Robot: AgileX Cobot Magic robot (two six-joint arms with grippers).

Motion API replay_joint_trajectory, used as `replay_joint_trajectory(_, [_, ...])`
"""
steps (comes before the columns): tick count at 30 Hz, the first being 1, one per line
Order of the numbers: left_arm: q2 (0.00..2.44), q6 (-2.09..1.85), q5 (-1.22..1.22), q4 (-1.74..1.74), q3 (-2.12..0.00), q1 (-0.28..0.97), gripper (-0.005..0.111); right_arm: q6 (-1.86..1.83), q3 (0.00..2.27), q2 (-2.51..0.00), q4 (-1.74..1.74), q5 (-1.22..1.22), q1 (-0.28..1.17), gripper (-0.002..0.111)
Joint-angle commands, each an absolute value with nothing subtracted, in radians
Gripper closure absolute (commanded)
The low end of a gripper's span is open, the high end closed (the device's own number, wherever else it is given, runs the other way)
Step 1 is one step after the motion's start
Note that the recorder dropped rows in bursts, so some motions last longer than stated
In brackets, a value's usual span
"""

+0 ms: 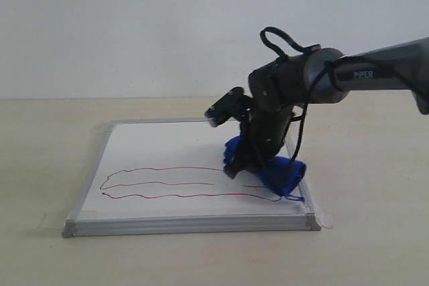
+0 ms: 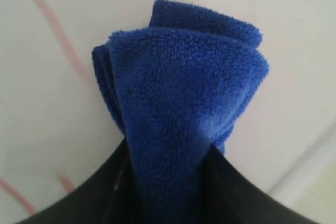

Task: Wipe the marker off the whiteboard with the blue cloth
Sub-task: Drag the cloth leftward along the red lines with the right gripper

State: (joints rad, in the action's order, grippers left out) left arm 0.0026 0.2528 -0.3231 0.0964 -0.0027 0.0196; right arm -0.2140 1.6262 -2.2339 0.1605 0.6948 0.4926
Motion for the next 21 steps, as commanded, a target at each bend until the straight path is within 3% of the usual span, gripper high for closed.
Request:
replay_joint_trajectory(1, [0.000, 0.263, -0.314, 0.097, 0.000, 0.022, 0.103, -0.142, 1.617, -2.246, 0.267, 0.760, 0.440, 0.108])
replay_joint_trajectory(11, [0.000, 0.263, -0.314, 0.097, 0.000, 0.022, 0.103, -0.588, 1.617, -2.246, -0.270, 0.824, 0.588, 0.108])
replay_joint_trajectory(16, [0.000, 0.263, -0.314, 0.097, 0.000, 0.022, 0.103, -0.541, 1.617, -2.246, -0.170, 0.853, 0.605, 0.108])
replay_joint_trajectory(21, [0.000, 0.263, -0.314, 0.097, 0.000, 0.022, 0.103, -0.159, 1.617, -2.246, 0.272, 0.910, 0.534, 0.108])
